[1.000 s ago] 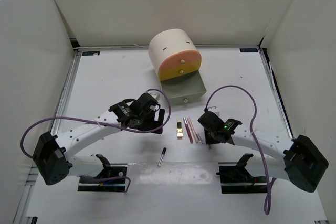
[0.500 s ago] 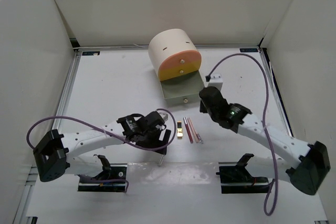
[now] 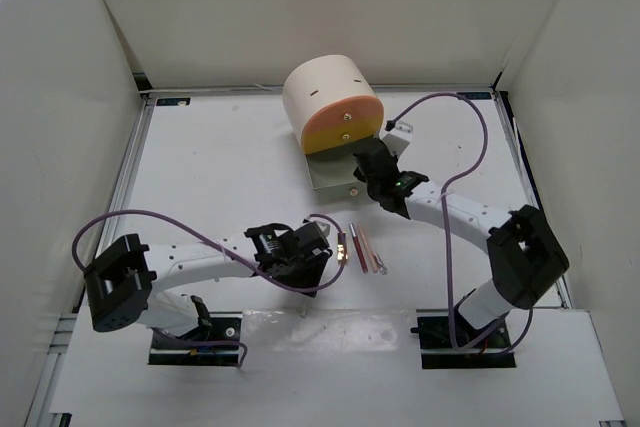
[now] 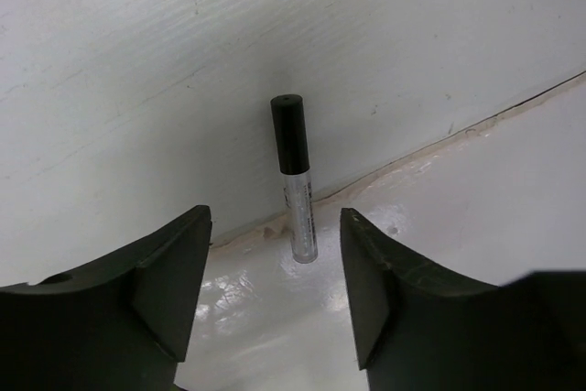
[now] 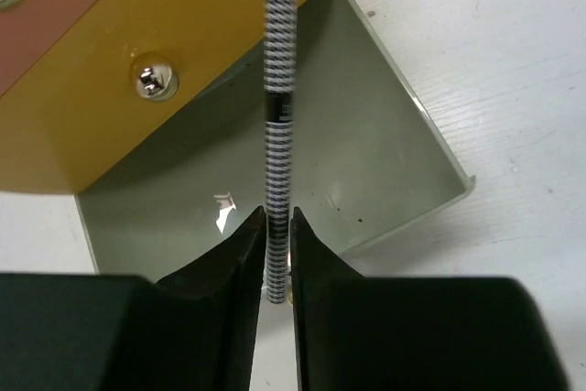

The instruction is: Organize the makeup

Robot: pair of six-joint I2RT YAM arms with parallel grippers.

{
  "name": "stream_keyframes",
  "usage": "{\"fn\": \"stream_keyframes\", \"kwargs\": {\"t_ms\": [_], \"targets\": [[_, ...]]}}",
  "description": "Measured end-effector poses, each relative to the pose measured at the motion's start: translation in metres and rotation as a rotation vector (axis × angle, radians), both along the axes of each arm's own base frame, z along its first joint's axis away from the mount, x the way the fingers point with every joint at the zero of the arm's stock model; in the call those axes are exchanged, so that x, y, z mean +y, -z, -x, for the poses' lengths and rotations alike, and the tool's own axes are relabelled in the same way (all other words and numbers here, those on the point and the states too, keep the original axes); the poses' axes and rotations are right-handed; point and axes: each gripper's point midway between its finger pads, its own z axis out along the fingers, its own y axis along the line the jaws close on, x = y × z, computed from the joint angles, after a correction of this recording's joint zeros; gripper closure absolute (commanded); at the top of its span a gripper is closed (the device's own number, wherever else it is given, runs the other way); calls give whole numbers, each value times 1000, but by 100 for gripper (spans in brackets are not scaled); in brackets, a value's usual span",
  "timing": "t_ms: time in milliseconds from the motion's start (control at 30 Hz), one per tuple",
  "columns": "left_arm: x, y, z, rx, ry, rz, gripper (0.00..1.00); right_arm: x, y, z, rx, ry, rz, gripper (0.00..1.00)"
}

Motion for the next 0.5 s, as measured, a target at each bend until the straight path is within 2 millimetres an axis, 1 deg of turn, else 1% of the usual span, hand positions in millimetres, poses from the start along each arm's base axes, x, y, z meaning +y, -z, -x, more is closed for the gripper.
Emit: {"fn": "stream_keyframes", "kwargs": {"t_ms": [33,100,200,233,300,333,433,500], "targets": [[-1,0,-1,-3,-2,4,35,1,5,-3,7,10,-7,72],[-2,1,-2,-8,-3,4,40,4,10,-7,17,24,-16,68],[-3,4,-2,-7,-3,-1,42,10,10,-12,27,31,-37,51],[-3,7,-1,-5,0,-7,42,11,8,-12,29,29,-43,48],[-3,11,1,1,6,-22,44,12,5,-12,27,24,-49,45],[-3,13,2,3,8,-29,46,12,4,-11,29,18,-50,43],[-1,19,5,8,13,-40,47,8,-7,-5,25,5,-46,37],[1,22,6,11,13,-47,48,0,-25,2,1,4,-58,34]]}}
